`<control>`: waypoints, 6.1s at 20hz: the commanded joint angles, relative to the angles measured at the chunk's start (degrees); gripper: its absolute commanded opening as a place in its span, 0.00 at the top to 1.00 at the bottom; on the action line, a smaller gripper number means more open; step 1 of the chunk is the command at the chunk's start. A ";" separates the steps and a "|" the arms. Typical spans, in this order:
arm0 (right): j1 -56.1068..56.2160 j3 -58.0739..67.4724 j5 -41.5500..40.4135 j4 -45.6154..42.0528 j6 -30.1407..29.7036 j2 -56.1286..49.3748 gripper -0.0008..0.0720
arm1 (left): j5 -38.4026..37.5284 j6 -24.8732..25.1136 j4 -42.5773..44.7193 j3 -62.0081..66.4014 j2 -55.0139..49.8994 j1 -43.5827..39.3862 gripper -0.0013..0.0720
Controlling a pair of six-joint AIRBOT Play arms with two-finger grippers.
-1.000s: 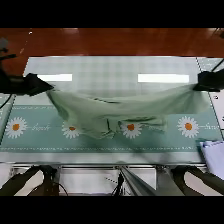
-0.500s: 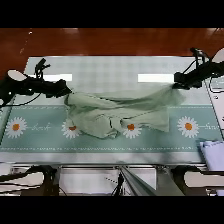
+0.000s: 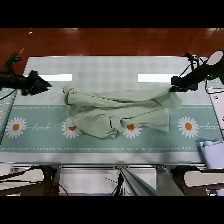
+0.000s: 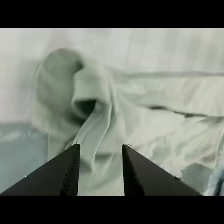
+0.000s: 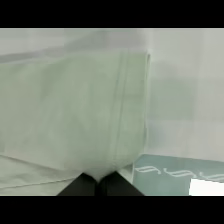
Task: Fold the shirts.
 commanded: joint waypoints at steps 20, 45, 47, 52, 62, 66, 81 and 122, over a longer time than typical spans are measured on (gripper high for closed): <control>-0.04 0.00 -0.48 0.09 -4.59 -0.11 0.95 | 16.98 -8.59 -3.58 -35.82 6.54 -24.33 0.28; -5.88 1.25 -9.75 11.67 -4.70 29.53 0.95 | 13.38 -1.14 -17.42 5.81 32.89 -7.58 0.95; -7.23 5.84 -12.92 16.85 -4.68 35.82 0.96 | 13.35 -0.76 -17.46 16.39 33.59 -4.37 0.95; -7.23 22.60 -16.52 14.53 -2.14 45.46 0.96 | 13.35 -0.15 -16.87 40.46 35.15 -3.61 0.95; -7.23 32.98 17.49 -2.58 6.51 53.59 0.96 | -8.50 -8.33 9.64 49.83 44.33 -3.61 0.95; -6.36 32.98 30.36 -7.37 6.69 49.05 0.96 | -17.81 -7.91 15.89 43.10 43.78 -3.61 0.95; 0.28 15.30 8.61 -0.59 2.73 9.38 0.96 | 17.18 -3.74 6.12 0.44 21.79 -13.70 0.95; -25.81 -12.96 8.72 3.69 -8.33 9.29 0.30 | 9.22 -1.01 2.05 -24.70 -2.12 -6.08 0.23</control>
